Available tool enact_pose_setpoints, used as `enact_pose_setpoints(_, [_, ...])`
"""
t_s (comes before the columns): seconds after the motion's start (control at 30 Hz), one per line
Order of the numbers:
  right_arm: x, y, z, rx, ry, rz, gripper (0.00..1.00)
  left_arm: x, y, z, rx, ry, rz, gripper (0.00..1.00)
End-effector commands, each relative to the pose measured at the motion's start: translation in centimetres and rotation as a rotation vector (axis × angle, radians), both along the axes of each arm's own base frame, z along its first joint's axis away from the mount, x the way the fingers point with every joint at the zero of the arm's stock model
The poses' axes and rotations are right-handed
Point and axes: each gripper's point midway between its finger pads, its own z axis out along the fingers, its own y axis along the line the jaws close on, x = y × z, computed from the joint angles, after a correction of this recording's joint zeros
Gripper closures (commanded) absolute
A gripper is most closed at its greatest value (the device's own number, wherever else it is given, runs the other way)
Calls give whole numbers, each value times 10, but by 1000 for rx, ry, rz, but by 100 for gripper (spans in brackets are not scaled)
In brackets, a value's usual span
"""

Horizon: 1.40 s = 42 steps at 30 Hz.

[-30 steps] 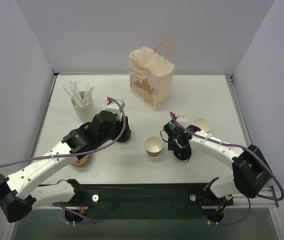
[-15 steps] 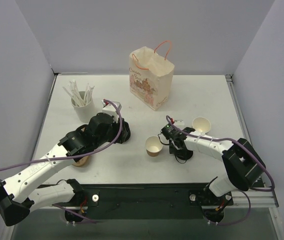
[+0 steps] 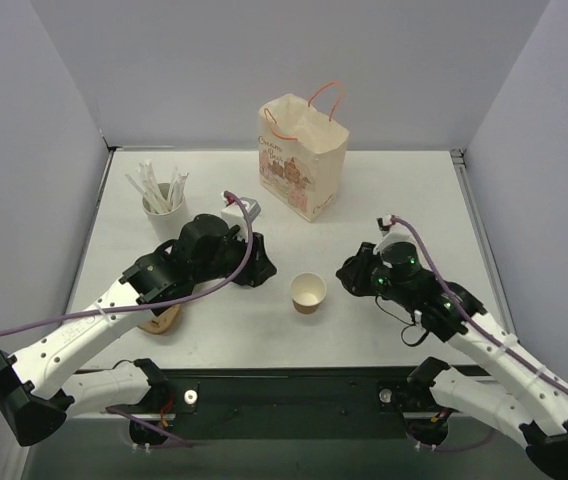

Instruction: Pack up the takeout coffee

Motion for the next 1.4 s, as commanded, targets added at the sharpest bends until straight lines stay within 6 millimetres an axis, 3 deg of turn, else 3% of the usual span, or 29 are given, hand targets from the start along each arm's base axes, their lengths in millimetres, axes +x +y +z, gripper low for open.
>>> enact_pose_setpoints(0.0, [-16, 33, 80, 347, -162, 132, 88, -17, -46, 59, -282, -34, -203, 48])
enact_pose_setpoints(0.07, [-20, 44, 107, 481, -237, 169, 87, -19, -54, 65, -330, -15, -219, 49])
enact_pose_setpoints(0.1, [-24, 45, 117, 519, -255, 184, 87, -26, -64, 83, -418, -30, -281, 50])
enact_pose_setpoints(0.17, [-28, 48, 129, 578, -260, 192, 87, -36, -71, 86, -492, -38, -347, 50])
enact_pose_setpoints(0.2, [-30, 49, 134, 601, -262, 198, 87, -42, -77, 106, -569, -91, -408, 50])
enact_pose_setpoints(0.37, [-39, 57, 148, 706, -226, 223, 86, -48, -81, 123, -640, -216, -500, 50])
enact_pose_setpoints(0.57, [-44, 63, 155, 797, -210, 248, 86, -51, -89, 114, -628, -287, -588, 52])
enact_pose_setpoints(0.8, [-46, 57, 163, 834, -223, 225, 85, -51, -84, 100, -614, -299, -571, 52])
enact_pose_setpoints(1.03, [-51, 59, 175, 892, -229, 249, 85, -53, -84, 105, -639, -303, -578, 51])
enact_pose_setpoints(1.37, [-54, 62, 176, 928, -222, 270, 85, -69, -87, 118, -785, -276, -649, 52])
